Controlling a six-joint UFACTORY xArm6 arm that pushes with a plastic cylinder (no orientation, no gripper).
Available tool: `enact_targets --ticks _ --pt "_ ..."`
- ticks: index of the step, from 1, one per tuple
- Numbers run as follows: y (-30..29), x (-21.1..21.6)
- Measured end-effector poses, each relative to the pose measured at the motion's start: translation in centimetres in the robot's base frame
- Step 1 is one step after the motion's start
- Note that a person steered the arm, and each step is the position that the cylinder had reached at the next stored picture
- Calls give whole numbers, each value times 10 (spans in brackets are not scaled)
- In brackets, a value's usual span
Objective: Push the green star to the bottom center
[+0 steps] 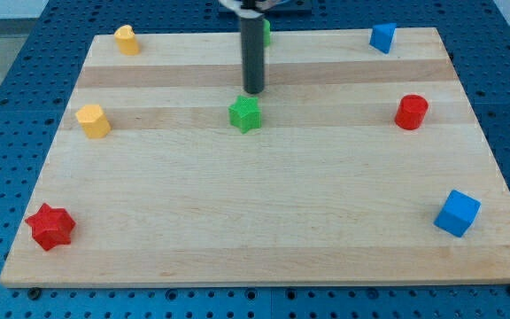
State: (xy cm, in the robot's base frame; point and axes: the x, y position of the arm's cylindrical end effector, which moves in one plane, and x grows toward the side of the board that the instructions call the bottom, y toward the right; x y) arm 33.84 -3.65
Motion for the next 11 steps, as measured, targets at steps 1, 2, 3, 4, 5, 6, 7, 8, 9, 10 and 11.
enact_targets --ticks 1,2,3,4,5,6,7,8,9,10,11 --pt "1 59" --pt "15 105" --pt "6 82" --pt "-39 58" --pt "-51 80" --pt "-27 128" --pt "-9 163" --pt "-23 146" --pt "-27 100" --pt "7 86" --pt "19 118"
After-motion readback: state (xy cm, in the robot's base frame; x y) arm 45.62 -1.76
